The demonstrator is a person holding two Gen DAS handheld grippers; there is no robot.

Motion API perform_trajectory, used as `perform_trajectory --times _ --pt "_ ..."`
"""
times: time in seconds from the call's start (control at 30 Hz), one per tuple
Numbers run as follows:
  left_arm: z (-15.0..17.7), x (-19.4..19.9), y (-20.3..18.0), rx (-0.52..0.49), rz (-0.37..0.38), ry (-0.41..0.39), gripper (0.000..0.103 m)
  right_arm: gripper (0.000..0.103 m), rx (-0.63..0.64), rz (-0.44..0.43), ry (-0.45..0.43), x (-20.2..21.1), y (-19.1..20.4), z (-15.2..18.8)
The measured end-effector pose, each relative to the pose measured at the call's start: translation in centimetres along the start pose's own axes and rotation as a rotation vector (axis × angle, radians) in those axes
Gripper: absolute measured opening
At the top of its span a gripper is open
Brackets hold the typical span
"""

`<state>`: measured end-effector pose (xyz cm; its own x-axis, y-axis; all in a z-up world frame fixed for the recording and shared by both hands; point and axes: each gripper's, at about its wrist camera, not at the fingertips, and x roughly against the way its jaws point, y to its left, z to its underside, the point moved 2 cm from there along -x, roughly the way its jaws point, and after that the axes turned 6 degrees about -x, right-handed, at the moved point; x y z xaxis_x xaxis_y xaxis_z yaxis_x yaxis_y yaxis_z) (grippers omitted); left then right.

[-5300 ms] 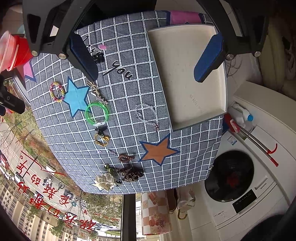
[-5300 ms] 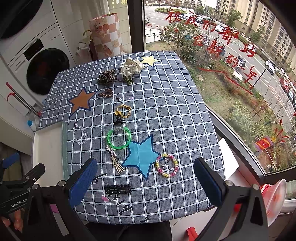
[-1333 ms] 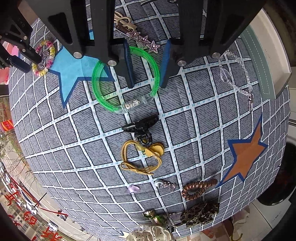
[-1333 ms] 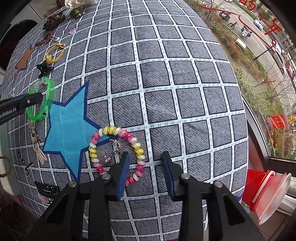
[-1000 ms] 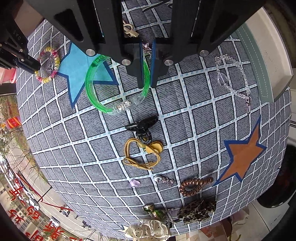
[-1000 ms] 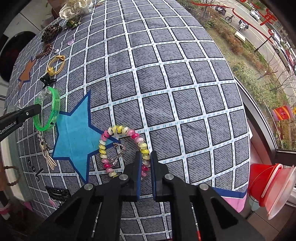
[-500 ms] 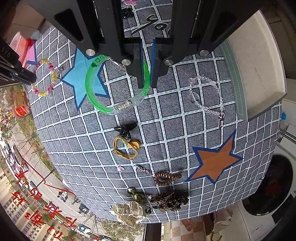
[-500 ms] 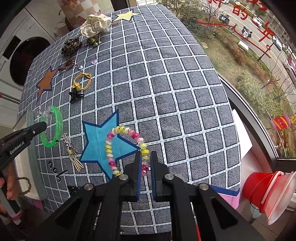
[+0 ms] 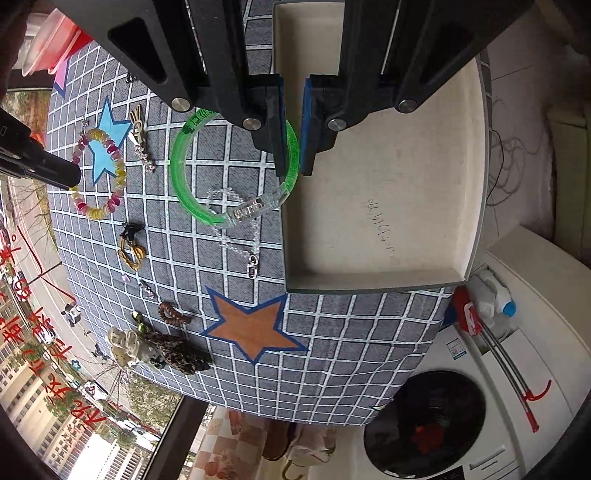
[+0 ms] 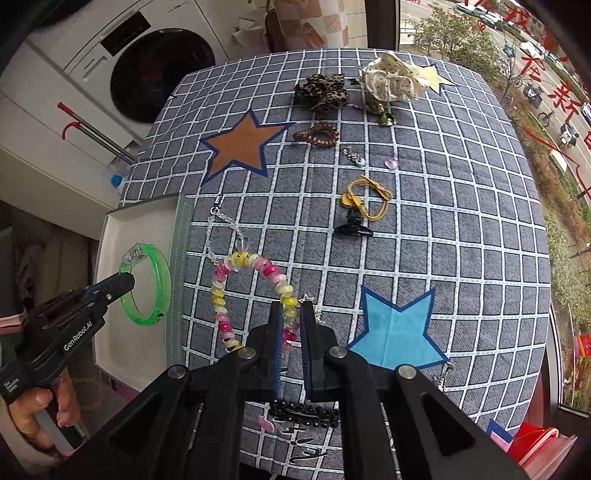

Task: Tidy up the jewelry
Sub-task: 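Carry both into the white tray and release them while both tools open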

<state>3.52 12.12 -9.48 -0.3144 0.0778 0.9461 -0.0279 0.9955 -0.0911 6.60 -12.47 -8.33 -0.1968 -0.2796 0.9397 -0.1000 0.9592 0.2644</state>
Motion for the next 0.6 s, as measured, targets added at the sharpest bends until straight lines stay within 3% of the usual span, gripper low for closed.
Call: perform_trajectory --times 0.27,0.6 --pt "0.9 -1.6 9.2 0.145 -0.104 0.023 0.012 0.009 0.174 -0.07 0.056 -4.7 10.5 -2.3" --pt "-0.2 -6.1 12.0 0.16 -0.155 0.046 0.012 0.009 0.225 -0.032 0.124 -11.4 16.3 -4.5"
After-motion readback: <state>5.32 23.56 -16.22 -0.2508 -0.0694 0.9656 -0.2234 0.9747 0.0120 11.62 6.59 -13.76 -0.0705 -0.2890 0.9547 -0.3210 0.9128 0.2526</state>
